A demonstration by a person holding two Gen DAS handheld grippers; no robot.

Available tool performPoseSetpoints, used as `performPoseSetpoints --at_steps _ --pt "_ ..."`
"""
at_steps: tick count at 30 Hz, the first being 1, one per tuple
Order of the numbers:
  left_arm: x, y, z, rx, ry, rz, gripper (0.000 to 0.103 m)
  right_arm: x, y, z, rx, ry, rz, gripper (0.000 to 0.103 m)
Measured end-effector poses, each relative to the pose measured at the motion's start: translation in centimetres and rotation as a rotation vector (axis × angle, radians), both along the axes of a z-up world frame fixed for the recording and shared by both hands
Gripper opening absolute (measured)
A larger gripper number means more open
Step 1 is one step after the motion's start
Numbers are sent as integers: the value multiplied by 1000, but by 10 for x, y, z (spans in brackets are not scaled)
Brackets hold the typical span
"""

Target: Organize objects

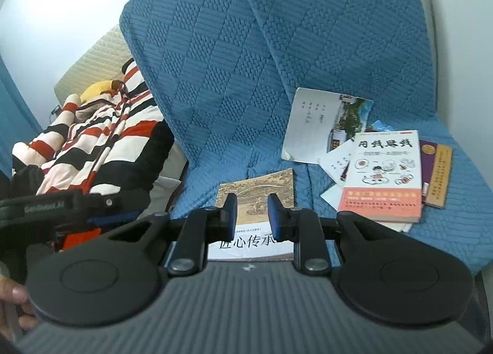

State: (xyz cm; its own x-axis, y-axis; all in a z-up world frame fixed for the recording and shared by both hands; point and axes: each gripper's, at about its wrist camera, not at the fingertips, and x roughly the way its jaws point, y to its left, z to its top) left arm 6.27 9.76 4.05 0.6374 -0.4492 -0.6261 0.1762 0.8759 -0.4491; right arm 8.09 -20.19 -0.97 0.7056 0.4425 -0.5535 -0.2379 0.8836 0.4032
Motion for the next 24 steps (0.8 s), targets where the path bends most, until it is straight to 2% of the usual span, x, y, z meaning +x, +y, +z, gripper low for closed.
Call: performPoseSetpoints --at_steps 3,6,10,19,24 --pt "-12 -9 6 -18 -16 -27 57 -17 -4 1 -10 -7 -6 26" --pt "-25 -20 11 -3 -41 -52 59 -35 -5 -2 -41 -8 -22 26" --pt "-38 -34 12 2 -50 -83 59 -54 -11 -7 -32 15 -43 26" --pt "-69 -58 13 29 -74 -143 61 -81 -35 -8 -55 -2 -126 26" --pt "-77 -71 16 50 -97 -166 68 -85 -44 -17 -61 22 -147 26"
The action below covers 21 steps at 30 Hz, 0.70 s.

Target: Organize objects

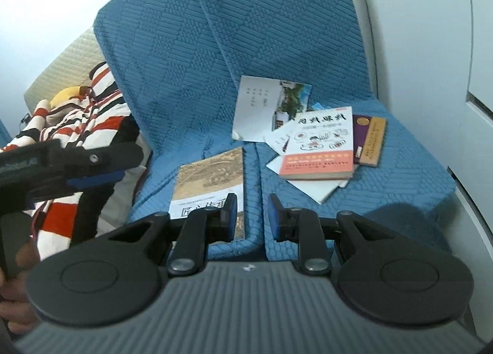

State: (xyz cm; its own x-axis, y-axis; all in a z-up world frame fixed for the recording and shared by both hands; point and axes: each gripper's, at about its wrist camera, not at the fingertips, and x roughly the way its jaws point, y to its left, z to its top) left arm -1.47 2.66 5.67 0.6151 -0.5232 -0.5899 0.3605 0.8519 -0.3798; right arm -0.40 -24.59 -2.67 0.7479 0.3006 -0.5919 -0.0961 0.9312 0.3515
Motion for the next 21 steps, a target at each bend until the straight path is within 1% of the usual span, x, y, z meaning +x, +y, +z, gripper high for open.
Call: performPoseSetpoints --at_steps 2,4,7,8,10,11,12,13,14,19,21 --pt "1 -1 1 -10 -1 -2 72 0 -2 -2 -8 3 -7 26" --pt "3 -1 1 -3 -7 6 77 1 -4 -3 -5 9 -10 26" --pt "9 -1 0 -3 -10 8 79 5 -7 -7 -11 19 -20 26" --pt "11 -1 0 -9 -12 10 83 6 -8 -8 -13 22 -23 28" --pt "15 1 -1 -26 -18 6 93 9 -9 -10 -15 32 -29 39" --pt "18 1 -2 -26 -22 0 103 11 -9 -11 -20 33 -34 53" --pt "21 1 -3 -22 -29 -4 102 12 -9 -12 -23 32 -37 68" --pt "25 0 -5 -14 -25 1 102 14 -11 -13 -18 30 -43 75" --pt "29 0 -6 -4 -17 7 102 16 -12 -14 -10 27 -48 84" --pt "53 1 -23 -10 23 29 102 27 -15 -21 -27 42 -62 85" --pt "62 2 -31 -11 21 37 102 33 -17 -26 -28 50 -67 85"
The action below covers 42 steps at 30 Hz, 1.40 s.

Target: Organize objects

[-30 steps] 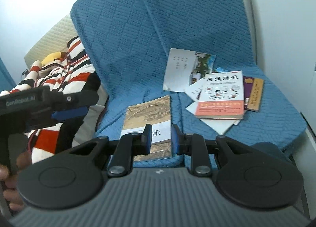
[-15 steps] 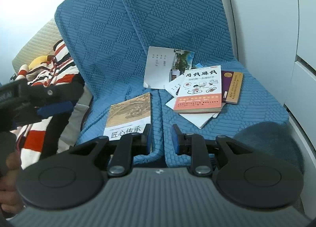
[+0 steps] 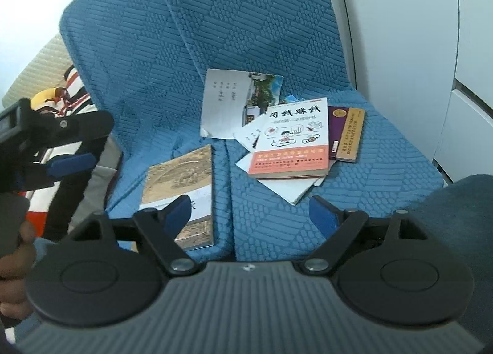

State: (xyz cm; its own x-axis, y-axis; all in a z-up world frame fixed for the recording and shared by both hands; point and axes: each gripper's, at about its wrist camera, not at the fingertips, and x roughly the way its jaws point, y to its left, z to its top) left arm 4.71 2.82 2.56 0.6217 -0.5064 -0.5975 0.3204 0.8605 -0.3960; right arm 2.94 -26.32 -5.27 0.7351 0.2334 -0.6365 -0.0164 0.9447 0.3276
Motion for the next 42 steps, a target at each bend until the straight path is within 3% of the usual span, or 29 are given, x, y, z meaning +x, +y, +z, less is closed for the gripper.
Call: performPoseSetpoints --at_steps 11,17,22,27,35,37,42 --pt "59 -8 -58 64 63 16 102 53 -15 -37 -34 46 -25 86" --pt "110 -12 -91 95 141 -33 100 93 -33 -58 53 104 -74 85" --pt "151 -10 -118 61 221 -25 98 130 -39 -74 87 155 -77 85" --pt "184 -15 -151 42 321 -26 83 174 -45 -96 144 265 -70 85" --pt "212 -36 -201 -34 476 -93 45 213 -62 -113 115 288 -170 84" --pt "213 -41 -212 -54 508 -97 40 218 -68 -119 128 303 -180 77" --pt "214 -51 -228 -34 566 -113 40 225 -73 -134 143 351 -176 58"
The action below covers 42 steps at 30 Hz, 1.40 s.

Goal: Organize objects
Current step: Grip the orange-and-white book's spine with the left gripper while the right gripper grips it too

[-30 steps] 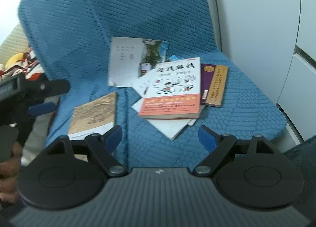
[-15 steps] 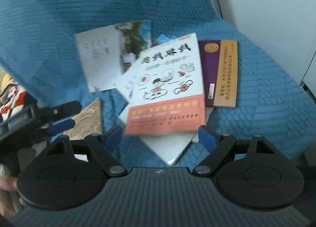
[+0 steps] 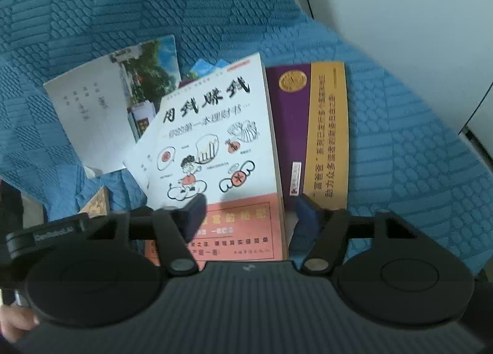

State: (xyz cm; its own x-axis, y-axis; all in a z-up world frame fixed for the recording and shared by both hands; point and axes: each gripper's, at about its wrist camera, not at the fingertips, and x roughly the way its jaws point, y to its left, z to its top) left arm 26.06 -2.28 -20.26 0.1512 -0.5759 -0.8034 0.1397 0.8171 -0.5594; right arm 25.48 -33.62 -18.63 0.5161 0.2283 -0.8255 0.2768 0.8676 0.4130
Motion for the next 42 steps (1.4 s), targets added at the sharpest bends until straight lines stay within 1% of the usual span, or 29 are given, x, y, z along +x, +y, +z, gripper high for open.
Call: performPoseSetpoints --at_steps 1,2,4,5,6,8,10,14,16,18,20,21,22,23,24,25,26,28,31,34,35,36,37,42 --pt "0 -2 -1 1 0 -2 40 1 -1 -3 9 8 0 55" --pt "-1 -2 -2 -4 -3 -1 40 1 -2 -5 14 13 -3 55" --pt "2 -1 -5 -31 14 15 40 0 -4 -6 27 3 -1 54" --pt "2 1 -7 -53 28 26 40 0 -4 -6 36 -3 7 51" --pt "3 1 -9 -77 47 36 42 0 -4 -7 44 -4 7 52" --pt "3 4 -12 -110 61 57 50 0 -6 -7 60 -7 3 52" --pt "5 9 -14 -161 93 89 54 -2 -11 -9 94 -10 -12 52" --pt "10 24 -24 -295 200 155 59 -5 -24 -13 186 -15 -68 52" --pt "11 31 -30 -398 255 189 62 -7 -28 -14 212 -31 -94 52" --pt "10 36 -35 -501 305 211 63 -10 -33 -15 243 -42 -123 52" --pt "9 34 -38 -569 337 206 63 -12 -39 -18 301 -45 -147 52" --pt "8 30 -40 -580 348 200 62 -14 -42 -20 340 -46 -157 52" --pt "7 26 -42 -576 358 195 57 -15 -44 -23 386 -49 -163 52" --pt "6 22 -42 -557 363 191 45 -16 -44 -24 421 -52 -162 52" --pt "5 19 -42 -533 362 188 38 -15 -43 -24 445 -56 -156 52" --pt "5 16 -43 -516 363 185 25 -15 -42 -23 452 -61 -149 52" --pt "5 14 -44 -500 364 190 16 -15 -41 -21 451 -67 -143 52" --pt "5 12 -44 -484 356 201 16 -16 -39 -16 447 -79 -142 52" --pt "7 8 -38 -454 312 197 14 -19 -41 -11 476 -93 -147 52" --pt "8 3 -34 -462 301 194 12 -29 -43 -9 516 -102 -189 54" --pt "9 1 -32 -463 298 193 12 -33 -42 -10 537 -97 -200 62" --pt "9 0 -32 -466 296 196 12 -36 -41 -12 560 -90 -213 78" --pt "8 0 -31 -470 297 197 12 -41 -39 -15 589 -83 -231 83" --pt "7 -9 -32 -475 312 210 12 -47 -20 -31 739 -58 -301 83"
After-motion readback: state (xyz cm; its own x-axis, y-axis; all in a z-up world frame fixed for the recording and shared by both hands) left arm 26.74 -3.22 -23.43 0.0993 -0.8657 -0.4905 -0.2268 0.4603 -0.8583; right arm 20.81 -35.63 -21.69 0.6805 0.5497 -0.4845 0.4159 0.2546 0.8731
